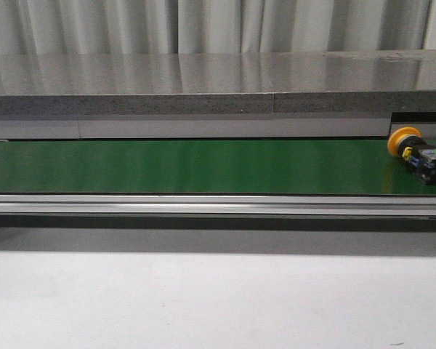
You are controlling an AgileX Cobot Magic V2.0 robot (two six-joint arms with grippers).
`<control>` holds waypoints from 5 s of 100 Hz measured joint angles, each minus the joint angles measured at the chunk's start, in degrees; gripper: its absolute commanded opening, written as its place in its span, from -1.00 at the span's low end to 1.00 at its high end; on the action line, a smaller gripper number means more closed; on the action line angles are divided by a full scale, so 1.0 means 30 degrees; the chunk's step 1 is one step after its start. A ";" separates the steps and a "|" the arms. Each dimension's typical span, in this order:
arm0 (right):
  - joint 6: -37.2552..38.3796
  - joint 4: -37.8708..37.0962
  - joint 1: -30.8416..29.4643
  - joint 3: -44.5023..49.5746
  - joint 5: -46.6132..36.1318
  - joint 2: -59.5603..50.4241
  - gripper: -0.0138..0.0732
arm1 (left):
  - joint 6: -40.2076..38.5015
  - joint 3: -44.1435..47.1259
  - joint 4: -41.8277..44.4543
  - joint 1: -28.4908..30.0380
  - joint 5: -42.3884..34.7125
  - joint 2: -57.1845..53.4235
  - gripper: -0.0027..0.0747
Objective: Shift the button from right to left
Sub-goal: 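Place the yellow push button onto the conveyor belt and release, then let the belt carry the button toward the left gripper, then lower the left gripper over the button and close on its base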
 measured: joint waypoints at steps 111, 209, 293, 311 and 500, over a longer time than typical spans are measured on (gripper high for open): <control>0.0000 0.0373 0.0000 0.7616 -0.3024 -1.6792 -0.84 | 0.0000 0.0000 0.0000 0.0000 0.0000 0.0000 -0.98; 0.0000 0.1012 0.0000 0.8421 -0.3397 -1.8053 -0.84 | 0.0000 -0.2524 -0.0725 -0.0077 0.0374 0.0929 -0.98; 0.0000 0.1012 0.0000 0.8421 -0.3397 -1.8053 -0.84 | 0.0795 -1.4029 -0.1129 -0.1731 0.6309 1.8251 0.67; 0.0000 0.1012 0.0000 0.8421 -0.3397 -1.8053 -0.84 | 0.0953 -1.7198 -0.2155 -0.1888 0.8324 2.1971 0.72; 0.0000 0.1012 0.0000 0.8421 -0.3397 -1.8053 -0.84 | -0.5000 -2.7381 0.0788 -0.7842 1.5173 3.5979 -0.23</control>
